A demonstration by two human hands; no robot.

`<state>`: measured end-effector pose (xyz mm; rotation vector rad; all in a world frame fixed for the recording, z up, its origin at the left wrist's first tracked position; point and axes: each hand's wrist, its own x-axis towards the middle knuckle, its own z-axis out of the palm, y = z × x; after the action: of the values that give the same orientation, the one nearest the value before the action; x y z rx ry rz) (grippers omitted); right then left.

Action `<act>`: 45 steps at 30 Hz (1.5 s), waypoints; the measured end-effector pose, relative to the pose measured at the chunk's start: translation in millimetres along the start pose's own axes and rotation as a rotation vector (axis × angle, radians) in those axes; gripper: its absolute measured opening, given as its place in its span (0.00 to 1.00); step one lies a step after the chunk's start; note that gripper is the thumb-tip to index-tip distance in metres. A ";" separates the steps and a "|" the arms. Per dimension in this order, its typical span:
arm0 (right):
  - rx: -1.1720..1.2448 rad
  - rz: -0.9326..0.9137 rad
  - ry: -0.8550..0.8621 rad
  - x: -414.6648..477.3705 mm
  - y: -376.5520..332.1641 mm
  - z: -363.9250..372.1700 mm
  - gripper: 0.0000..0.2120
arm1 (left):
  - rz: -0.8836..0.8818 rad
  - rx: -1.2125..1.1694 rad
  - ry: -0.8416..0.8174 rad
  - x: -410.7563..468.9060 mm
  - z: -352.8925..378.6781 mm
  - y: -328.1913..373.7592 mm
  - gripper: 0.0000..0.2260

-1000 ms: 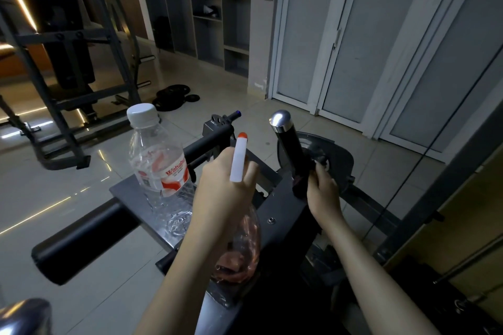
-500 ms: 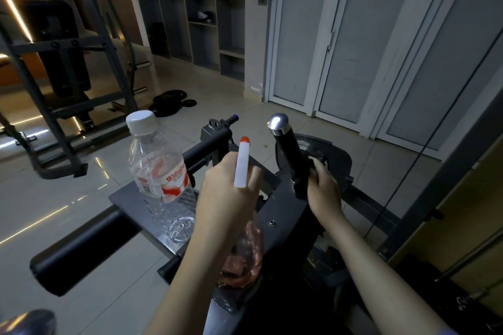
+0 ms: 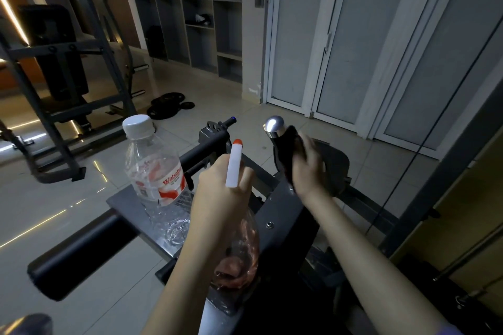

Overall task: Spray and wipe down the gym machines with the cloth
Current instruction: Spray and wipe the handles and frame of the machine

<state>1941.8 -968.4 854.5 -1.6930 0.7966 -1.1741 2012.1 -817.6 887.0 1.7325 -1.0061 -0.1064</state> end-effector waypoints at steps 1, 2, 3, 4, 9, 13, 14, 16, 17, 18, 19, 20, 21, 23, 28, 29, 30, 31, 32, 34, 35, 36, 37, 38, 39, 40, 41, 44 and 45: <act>-0.015 -0.010 -0.016 -4.4 2.9 4.2 0.19 | -0.009 -0.003 0.005 -0.3 0.0 -0.9 0.10; -0.021 0.001 -0.015 -8.0 5.5 4.8 0.18 | -0.026 -0.020 0.012 -0.7 0.0 -1.8 0.10; -0.022 0.016 -0.012 -10.2 6.3 2.4 0.17 | -0.041 -0.043 0.014 -1.6 0.1 -1.9 0.10; -0.027 0.030 -0.026 -8.9 6.2 -1.7 0.16 | -0.045 -0.056 0.012 -2.0 0.1 -1.4 0.10; 0.043 0.115 0.063 24.8 -15.7 -8.1 0.16 | -0.035 -0.053 0.016 -2.8 0.2 -1.7 0.09; -0.013 -0.059 -0.032 19.5 -34.2 9.2 0.14 | -0.011 -0.032 0.007 0.1 -0.1 -3.5 0.04; -0.052 -0.061 -0.040 17.5 -33.2 8.8 0.13 | -0.002 0.004 -0.008 0.5 0.6 -3.7 0.06; -0.074 -0.007 -0.001 21.4 -38.5 1.5 0.12 | -0.023 0.017 0.008 0.1 0.7 -4.3 0.09; -0.073 0.011 0.046 24.1 -42.0 -3.9 0.14 | -0.028 0.001 0.014 -0.4 0.2 -4.4 0.09; -0.049 -0.001 0.090 25.7 -46.0 -6.6 0.15 | -0.025 -0.014 0.008 -0.8 -0.3 -4.3 0.08; -0.012 -0.052 0.098 24.8 -52.1 -6.5 0.14 | -0.022 -0.023 0.004 -1.1 -0.8 -4.1 0.07; 0.018 -0.126 0.057 20.7 -60.8 -3.6 0.11 | -0.030 -0.034 0.007 -0.3 -1.1 -4.1 0.07; -0.042 -0.229 -0.018 16.0 -64.2 0.8 0.09 | -0.042 -0.041 0.017 1.2 -1.2 -3.7 0.08; -0.306 -0.448 -0.134 11.1 -61.4 6.7 0.13 | -0.058 -0.030 0.036 4.5 -0.8 -3.3 0.10; -0.708 -0.448 -0.252 33.3 -80.9 9.4 0.10 | -0.060 -0.020 0.023 1.2 0.0 -6.8 0.10; -0.751 -0.426 -0.267 37.9 -82.9 11.1 0.11 | -0.071 -0.034 0.024 0.4 0.1 -6.3 0.09; -0.778 -0.433 -0.266 40.2 -82.8 12.5 0.11 | -0.077 -0.038 0.026 0.2 0.1 -5.8 0.10; -0.802 -0.458 -0.267 38.8 -81.4 13.4 0.11 | -0.079 -0.030 0.028 -0.1 -0.1 -5.5 0.12; -0.824 -0.524 -0.255 35.5 -79.3 12.9 0.12 | -0.077 -0.024 0.034 1.2 -0.7 -5.2 0.13; -0.843 -0.709 -0.236 27.0 -67.7 8.6 0.12 | -0.068 -0.026 0.030 2.2 -0.8 -3.5 0.13; -0.839 -0.820 -0.202 23.3 -61.3 6.8 0.12 | -0.057 -0.024 0.025 2.8 -1.0 -3.2 0.13; -0.827 -0.915 -0.178 19.9 -54.5 4.6 0.12 | -0.050 -0.019 0.022 2.5 -1.4 -3.4 0.12; -0.830 -0.999 -0.163 18.0 -47.9 2.3 0.13 | -0.049 -0.018 0.023 2.0 -1.5 -2.8 0.12; -0.844 -1.079 -0.152 16.7 -41.9 -0.3 0.15 | -0.048 -0.019 0.025 1.6 -1.6 -2.7 0.12; -0.880 -1.143 -0.145 16.4 -36.8 -2.6 0.16 | -0.048 -0.020 0.027 1.3 -1.7 -2.2 0.12; -0.920 -1.211 -0.141 17.2 -32.9 -4.9 0.17 | -0.048 -0.015 0.030 1.3 -1.6 -2.2 0.12; -0.969 -1.258 -0.153 18.2 -29.9 -6.6 0.18 | -0.048 -0.006 0.030 1.3 -1.5 -1.4 0.12; -1.194 -1.364 -0.234 19.9 -17.5 -11.1 0.23 | -0.012 0.024 0.029 1.6 -0.5 -1.4 0.12; -1.283 -1.390 -0.236 18.8 -13.5 -11.9 0.25 | -0.012 0.015 0.030 1.5 -0.6 -0.8 0.12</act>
<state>1937.2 -983.2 875.4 -3.6861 -0.0228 -1.2376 2013.8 -818.1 887.2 1.7493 -0.9772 -0.0803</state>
